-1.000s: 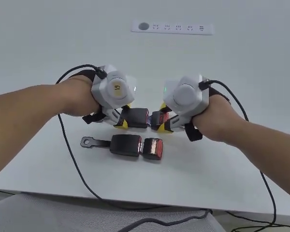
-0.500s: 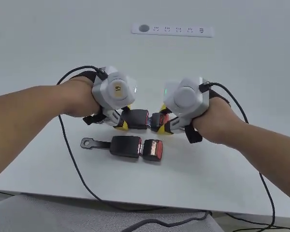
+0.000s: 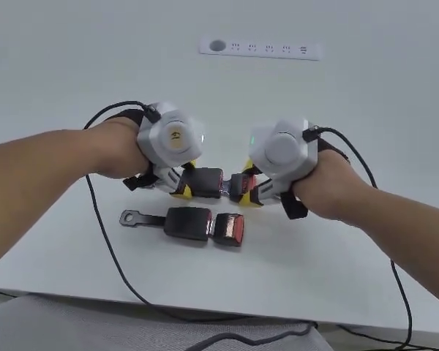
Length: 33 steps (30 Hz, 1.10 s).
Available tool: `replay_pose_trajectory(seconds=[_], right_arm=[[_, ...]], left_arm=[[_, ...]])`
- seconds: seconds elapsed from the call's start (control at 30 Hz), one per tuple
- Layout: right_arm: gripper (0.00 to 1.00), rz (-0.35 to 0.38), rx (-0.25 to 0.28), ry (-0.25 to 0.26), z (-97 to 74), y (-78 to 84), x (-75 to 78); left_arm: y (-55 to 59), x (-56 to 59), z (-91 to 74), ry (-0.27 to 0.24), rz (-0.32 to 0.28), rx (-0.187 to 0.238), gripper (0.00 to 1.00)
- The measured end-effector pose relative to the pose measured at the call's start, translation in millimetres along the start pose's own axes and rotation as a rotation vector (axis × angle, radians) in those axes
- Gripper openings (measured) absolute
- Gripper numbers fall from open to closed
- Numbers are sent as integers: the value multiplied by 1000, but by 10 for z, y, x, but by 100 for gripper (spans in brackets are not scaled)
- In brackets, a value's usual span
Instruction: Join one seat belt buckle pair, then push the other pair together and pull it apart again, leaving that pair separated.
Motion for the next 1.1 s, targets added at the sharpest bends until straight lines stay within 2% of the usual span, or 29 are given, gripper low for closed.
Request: replay_pose_trajectory(seconds=[0.53,0.77,1.1], right_arm=[[31,9,19,-19,-101,79,-5],[32,23,6,1,-228,235,19],[32,36,-18,15,-432,524,-16]], left_arm=[[-49,43,-27,-3,8,-2,31],[-8,34,-13,-6,-8,13,31],[-54,69,-40,-13,3,8,31]])
Point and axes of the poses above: the centre of the closed fingertips' face, and the gripper's own axes: z roughly forward along the fingers, x roughly to its right, y roughly out of its underside, the point moved 7 cm from there along -z, roughly backward along the fingers, and after that the axes turned 5 degrees about x, right-handed, at the moved point
